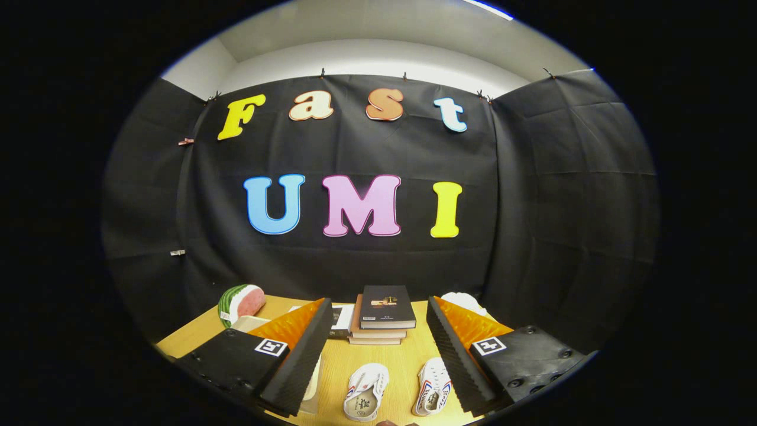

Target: Open the storage box then place both shoes into the box .Put the left shoe in first, then the right shoe, with the right side of both shoes facing outward in a uniform manner.

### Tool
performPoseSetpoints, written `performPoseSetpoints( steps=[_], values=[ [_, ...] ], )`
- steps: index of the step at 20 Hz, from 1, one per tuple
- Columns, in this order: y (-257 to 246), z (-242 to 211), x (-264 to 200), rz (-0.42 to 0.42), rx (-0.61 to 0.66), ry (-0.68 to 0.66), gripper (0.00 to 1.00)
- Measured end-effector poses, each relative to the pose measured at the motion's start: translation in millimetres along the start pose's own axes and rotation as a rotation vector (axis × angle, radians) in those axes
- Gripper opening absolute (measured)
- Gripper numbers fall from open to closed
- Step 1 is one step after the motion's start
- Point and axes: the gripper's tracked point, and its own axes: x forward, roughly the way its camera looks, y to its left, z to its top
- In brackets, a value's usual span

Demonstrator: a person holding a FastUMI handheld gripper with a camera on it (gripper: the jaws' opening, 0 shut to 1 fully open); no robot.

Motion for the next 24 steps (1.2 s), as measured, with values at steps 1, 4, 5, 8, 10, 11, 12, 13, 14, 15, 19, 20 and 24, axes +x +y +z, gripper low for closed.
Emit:
performPoseSetpoints(
  steps=[1, 4, 5, 8, 10, 11, 12, 13, 14, 15, 19, 20, 24],
  values=[
    [1, -2, 3, 0.005, 0.007, 0.02, 0.97],
    [7, -9, 12, 0.029, 0.05, 0.067, 0.97],
    [10, -11, 17, 0.051, 0.063, 0.084, 0.97],
    [26, -38, 30, 0.156, 0.127, 0.206, 0.98],
    [34, -63, 36, 0.208, 0.201, 0.33, 0.98],
    [42, -75, 40, 0.241, 0.249, 0.396, 0.98],
    [50, -85, 42, 0.281, 0.292, 0.452, 0.98],
    [58, -94, 45, 0.32, 0.323, 0.497, 0.98],
    [67, -103, 47, 0.361, 0.344, 0.549, 0.98],
    [73, -115, 46, 0.398, 0.357, 0.604, 0.98],
    [93, -168, 32, 0.516, 0.389, 0.787, 0.99],
    [95, -179, 29, 0.544, 0.391, 0.821, 0.99],
    [116, -204, 28, 0.649, 0.553, 0.973, 0.98]
  ],
)
